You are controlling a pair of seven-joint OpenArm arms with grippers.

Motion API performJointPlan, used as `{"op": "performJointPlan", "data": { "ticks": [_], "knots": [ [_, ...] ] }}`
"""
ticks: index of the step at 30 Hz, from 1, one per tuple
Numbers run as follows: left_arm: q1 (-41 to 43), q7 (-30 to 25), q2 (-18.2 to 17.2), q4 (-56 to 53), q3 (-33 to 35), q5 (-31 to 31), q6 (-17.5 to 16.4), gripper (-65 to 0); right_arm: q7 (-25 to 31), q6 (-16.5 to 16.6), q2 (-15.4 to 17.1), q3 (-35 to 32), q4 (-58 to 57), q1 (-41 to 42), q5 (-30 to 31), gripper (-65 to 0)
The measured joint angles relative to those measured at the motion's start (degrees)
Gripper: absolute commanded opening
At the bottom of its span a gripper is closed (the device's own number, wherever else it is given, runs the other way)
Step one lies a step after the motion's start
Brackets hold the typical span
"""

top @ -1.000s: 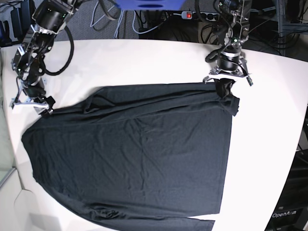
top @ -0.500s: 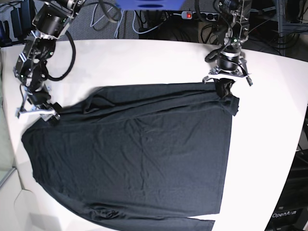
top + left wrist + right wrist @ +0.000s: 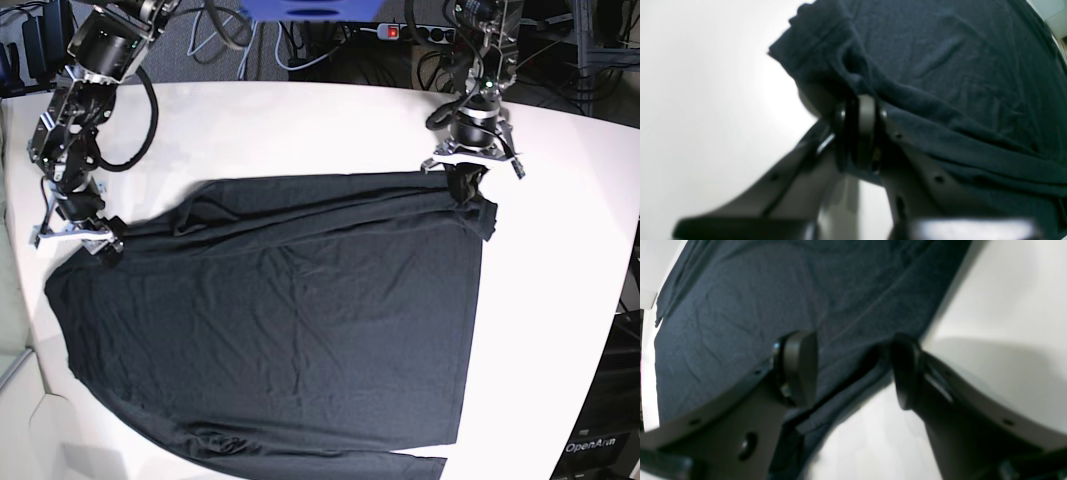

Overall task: Fold the T-shirt properly
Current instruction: 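Move the right gripper outward to the shirt's shoulder corner and grasp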

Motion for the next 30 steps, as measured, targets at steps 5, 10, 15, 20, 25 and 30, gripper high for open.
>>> {"op": "performJointPlan", "data": {
  "ticks": [5,10,15,20,25,30],
  "knots": [
    [0.0,0.02,-0.02,0.0,0.0,0.02,0.0,-61.1,0.15,-0.04,0.22,2.12,0.0,-0.39,-0.28,-29.4],
    [0.02,0.0,-0.02,0.0,0.0,0.02,0.0,-61.1,0.15,-0.04,0.17,2.49,0.0,-0.28,-0.44,-29.4],
    [0.0,0.0,-0.02,0.0,0.0,0.02,0.0,-61.1,1.05,0.07,0.17,2.69,-2.89,-0.17,0.0,-29.4],
    [-0.04,0.22,-0.02,0.02,0.0,0.02,-0.02,-61.1,3.15,1.31,1.4,2.75,-7.69,1.01,1.73,-29.4],
    [0.0,0.2,-0.02,0.02,0.0,0.02,0.02,-61.1,3.37,1.57,1.44,2.75,-7.98,1.16,1.92,-34.8],
    [0.04,0.15,0.0,0.02,0.0,0.0,0.02,-61.1,2.73,1.55,1.57,2.73,-8.59,1.95,1.44,-44.7]
  ]
}}
